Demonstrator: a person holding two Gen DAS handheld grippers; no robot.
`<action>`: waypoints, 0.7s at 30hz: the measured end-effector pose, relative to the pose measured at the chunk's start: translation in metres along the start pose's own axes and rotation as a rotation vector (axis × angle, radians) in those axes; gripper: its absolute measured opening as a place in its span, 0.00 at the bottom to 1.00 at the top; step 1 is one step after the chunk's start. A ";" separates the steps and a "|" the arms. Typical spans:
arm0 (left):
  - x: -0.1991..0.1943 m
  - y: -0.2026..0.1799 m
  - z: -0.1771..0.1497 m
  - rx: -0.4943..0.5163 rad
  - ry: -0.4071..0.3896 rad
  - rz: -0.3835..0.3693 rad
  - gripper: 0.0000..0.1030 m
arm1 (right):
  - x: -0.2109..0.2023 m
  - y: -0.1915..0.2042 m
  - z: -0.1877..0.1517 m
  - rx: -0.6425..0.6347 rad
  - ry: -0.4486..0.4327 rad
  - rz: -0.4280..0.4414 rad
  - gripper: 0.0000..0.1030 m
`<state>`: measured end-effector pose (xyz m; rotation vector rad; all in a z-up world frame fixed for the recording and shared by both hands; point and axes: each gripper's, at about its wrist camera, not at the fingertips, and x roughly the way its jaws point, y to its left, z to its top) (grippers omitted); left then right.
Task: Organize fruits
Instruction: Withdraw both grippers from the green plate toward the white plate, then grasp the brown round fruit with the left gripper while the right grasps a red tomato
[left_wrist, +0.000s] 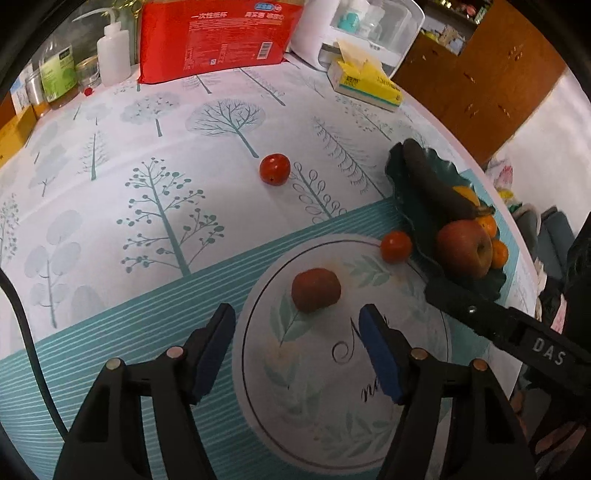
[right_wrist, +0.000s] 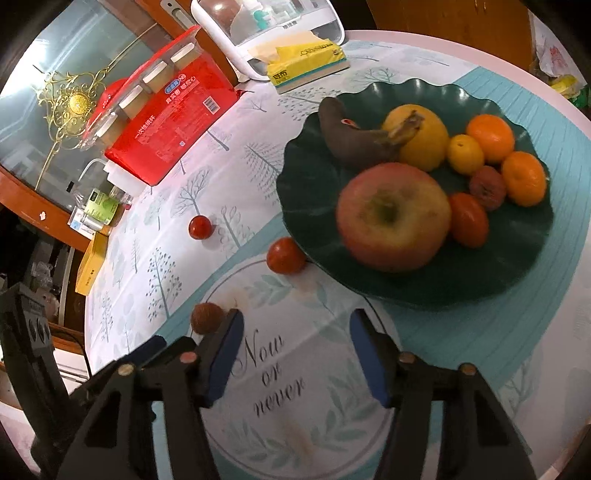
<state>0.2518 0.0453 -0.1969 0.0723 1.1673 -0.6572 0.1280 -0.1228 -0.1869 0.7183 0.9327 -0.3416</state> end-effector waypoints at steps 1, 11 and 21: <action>0.002 0.001 -0.001 -0.012 -0.011 -0.012 0.61 | 0.003 0.001 0.001 -0.001 -0.002 -0.001 0.54; 0.015 -0.003 0.003 -0.015 -0.063 -0.020 0.56 | 0.025 0.010 0.004 -0.033 -0.036 -0.019 0.44; 0.026 0.002 0.007 -0.013 -0.051 -0.035 0.52 | 0.036 0.015 0.009 -0.054 -0.066 -0.061 0.41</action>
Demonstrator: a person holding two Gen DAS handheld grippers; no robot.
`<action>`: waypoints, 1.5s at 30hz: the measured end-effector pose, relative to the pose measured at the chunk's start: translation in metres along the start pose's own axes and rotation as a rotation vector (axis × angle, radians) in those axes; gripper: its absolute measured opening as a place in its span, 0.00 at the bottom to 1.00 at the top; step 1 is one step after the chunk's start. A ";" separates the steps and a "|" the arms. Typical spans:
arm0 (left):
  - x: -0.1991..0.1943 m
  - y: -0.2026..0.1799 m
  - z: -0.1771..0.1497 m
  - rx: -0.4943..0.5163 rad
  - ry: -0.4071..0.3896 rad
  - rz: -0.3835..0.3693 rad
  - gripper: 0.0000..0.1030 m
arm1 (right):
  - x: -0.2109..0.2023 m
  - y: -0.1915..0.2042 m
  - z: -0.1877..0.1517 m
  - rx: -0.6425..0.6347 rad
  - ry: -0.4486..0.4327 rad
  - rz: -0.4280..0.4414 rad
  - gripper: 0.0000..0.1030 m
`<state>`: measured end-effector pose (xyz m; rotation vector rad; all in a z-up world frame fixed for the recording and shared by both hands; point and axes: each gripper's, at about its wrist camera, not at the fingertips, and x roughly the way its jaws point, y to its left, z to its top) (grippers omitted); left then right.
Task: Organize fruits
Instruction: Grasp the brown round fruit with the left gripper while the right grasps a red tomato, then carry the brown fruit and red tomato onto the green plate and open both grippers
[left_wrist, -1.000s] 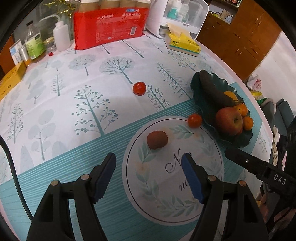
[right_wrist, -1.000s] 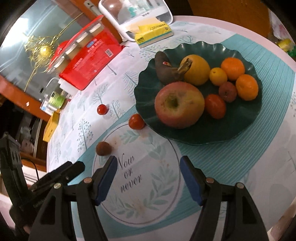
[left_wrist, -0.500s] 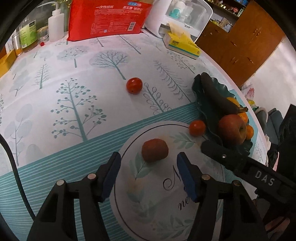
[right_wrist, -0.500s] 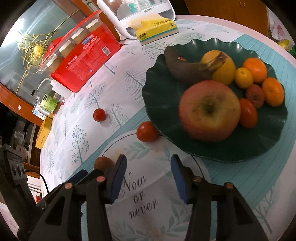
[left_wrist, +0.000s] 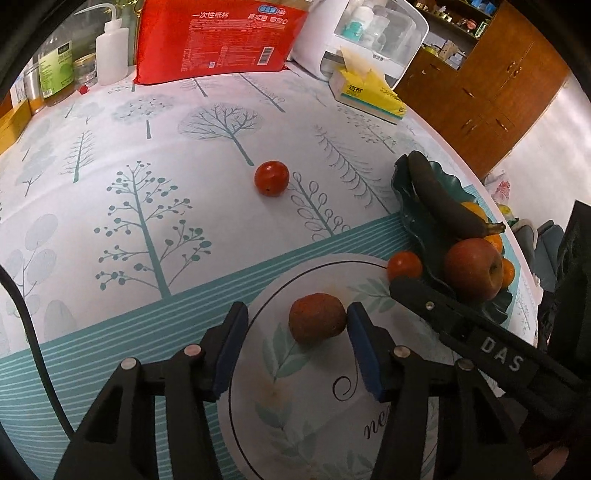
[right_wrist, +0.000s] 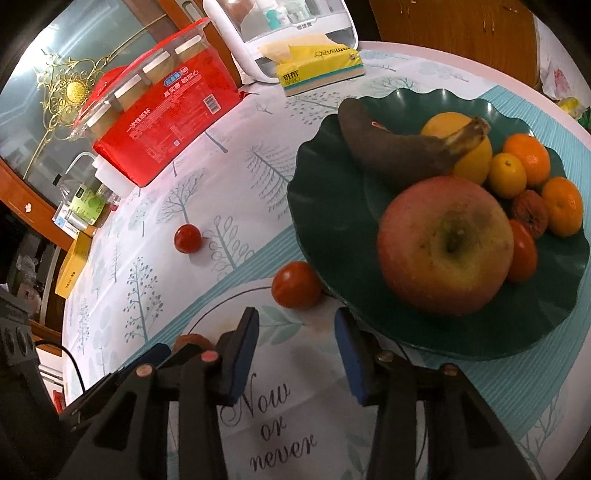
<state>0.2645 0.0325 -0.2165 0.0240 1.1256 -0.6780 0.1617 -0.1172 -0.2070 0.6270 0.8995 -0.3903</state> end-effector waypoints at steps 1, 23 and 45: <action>0.001 0.000 0.000 -0.001 0.003 -0.006 0.52 | 0.001 0.000 0.001 -0.001 -0.004 -0.003 0.41; 0.012 -0.013 0.004 0.017 0.016 -0.043 0.30 | 0.007 0.005 0.008 -0.023 -0.025 -0.027 0.27; -0.033 0.000 -0.002 -0.074 -0.034 0.047 0.29 | -0.006 0.004 -0.012 -0.106 0.065 0.096 0.26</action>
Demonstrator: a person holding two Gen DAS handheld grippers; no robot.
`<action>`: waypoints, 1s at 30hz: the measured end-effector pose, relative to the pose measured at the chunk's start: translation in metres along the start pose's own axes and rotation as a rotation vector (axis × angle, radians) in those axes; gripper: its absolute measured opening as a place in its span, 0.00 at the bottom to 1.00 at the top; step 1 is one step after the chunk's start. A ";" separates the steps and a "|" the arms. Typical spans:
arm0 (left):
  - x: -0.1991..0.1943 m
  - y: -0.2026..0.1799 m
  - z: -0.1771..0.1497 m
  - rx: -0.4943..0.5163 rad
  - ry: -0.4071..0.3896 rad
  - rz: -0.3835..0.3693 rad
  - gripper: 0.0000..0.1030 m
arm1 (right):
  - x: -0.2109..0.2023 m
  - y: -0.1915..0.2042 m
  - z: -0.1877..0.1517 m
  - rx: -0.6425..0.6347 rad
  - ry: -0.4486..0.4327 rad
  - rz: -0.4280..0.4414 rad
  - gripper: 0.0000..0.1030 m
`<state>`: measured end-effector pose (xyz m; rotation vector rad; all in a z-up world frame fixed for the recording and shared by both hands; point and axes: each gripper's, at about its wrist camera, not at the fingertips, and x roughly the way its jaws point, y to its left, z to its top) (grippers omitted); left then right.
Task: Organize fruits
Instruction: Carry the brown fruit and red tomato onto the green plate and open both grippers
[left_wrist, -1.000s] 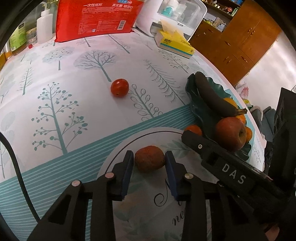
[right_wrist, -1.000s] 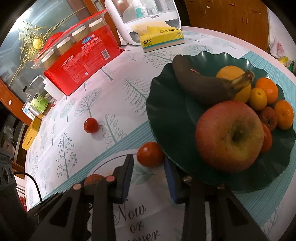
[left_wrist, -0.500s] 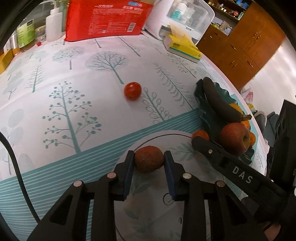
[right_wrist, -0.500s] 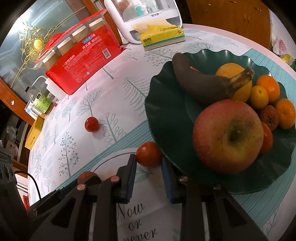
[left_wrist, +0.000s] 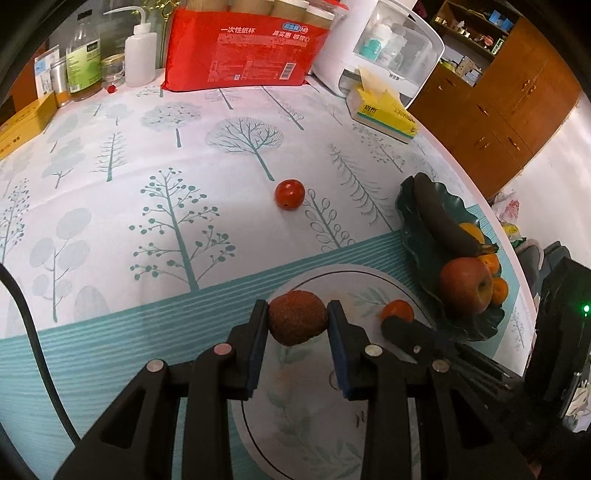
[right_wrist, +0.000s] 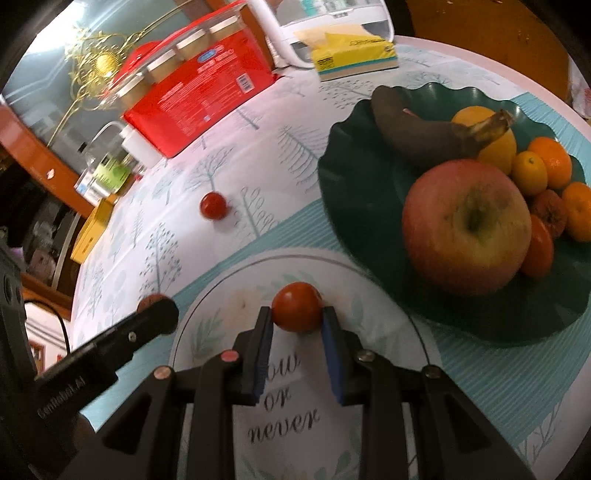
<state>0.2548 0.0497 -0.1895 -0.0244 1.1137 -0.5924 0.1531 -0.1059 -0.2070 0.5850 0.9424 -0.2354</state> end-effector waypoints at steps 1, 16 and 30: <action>-0.003 -0.003 -0.002 -0.005 0.000 0.003 0.29 | -0.002 0.000 -0.001 -0.011 0.003 0.013 0.26; -0.029 -0.072 -0.019 -0.044 -0.038 0.006 0.30 | -0.063 -0.029 0.003 -0.171 -0.019 0.162 0.26; -0.021 -0.165 -0.016 -0.044 -0.084 -0.017 0.30 | -0.114 -0.095 0.032 -0.271 -0.043 0.213 0.26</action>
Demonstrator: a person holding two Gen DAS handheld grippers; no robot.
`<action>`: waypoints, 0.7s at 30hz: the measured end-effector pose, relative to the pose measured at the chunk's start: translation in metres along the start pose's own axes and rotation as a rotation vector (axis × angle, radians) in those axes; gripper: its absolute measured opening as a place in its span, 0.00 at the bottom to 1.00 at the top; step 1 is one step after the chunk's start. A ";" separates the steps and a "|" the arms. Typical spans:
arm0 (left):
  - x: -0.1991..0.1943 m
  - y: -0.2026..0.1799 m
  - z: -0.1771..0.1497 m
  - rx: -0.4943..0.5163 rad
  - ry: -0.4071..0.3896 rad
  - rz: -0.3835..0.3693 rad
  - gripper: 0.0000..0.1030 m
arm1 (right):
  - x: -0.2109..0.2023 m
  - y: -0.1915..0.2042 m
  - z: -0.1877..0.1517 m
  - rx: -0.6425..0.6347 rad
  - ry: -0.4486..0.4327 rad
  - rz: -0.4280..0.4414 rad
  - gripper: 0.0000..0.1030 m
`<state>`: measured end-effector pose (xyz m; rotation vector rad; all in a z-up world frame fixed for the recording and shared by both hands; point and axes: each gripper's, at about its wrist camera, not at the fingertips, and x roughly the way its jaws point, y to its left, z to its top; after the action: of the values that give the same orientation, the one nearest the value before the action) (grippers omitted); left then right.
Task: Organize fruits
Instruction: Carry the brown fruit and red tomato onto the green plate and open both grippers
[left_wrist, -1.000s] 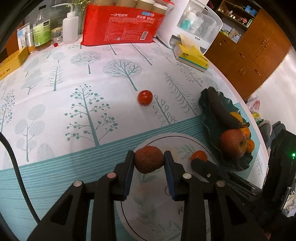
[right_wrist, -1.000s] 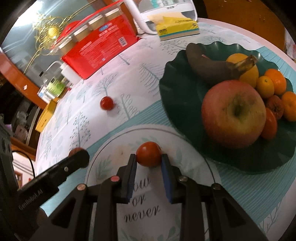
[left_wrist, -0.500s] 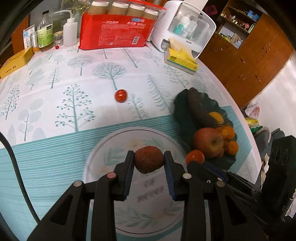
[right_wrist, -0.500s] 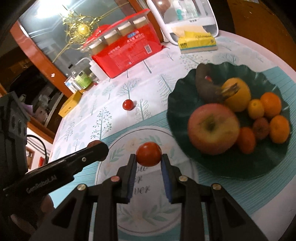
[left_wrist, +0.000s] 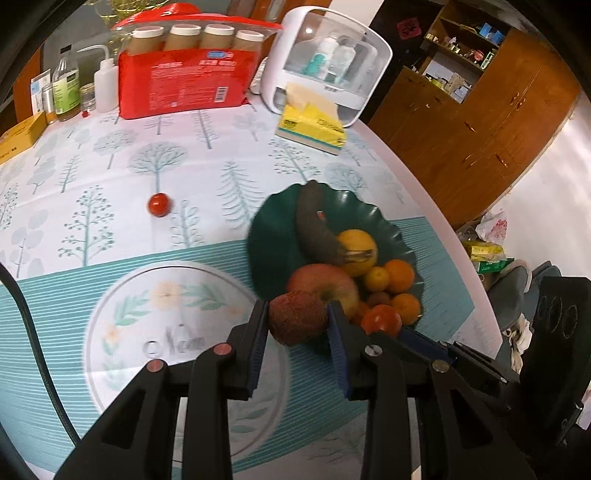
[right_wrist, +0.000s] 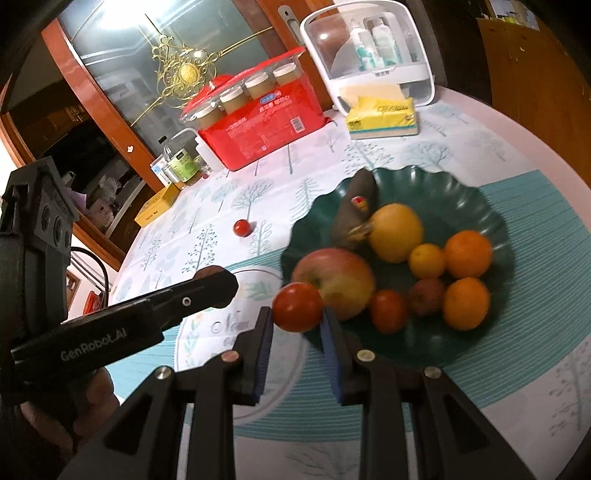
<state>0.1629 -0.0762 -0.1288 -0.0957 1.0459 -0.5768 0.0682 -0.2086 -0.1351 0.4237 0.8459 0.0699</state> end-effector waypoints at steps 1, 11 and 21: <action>0.003 -0.007 0.000 -0.001 -0.001 -0.002 0.30 | -0.002 -0.005 0.001 -0.003 0.000 -0.001 0.26; 0.032 -0.053 0.002 -0.010 0.009 -0.001 0.30 | -0.016 -0.053 0.017 -0.025 0.014 -0.004 0.26; 0.059 -0.081 0.010 -0.010 0.015 0.000 0.30 | -0.018 -0.088 0.033 -0.041 0.033 -0.013 0.26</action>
<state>0.1604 -0.1762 -0.1427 -0.1006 1.0636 -0.5727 0.0711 -0.3040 -0.1380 0.3795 0.8781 0.0822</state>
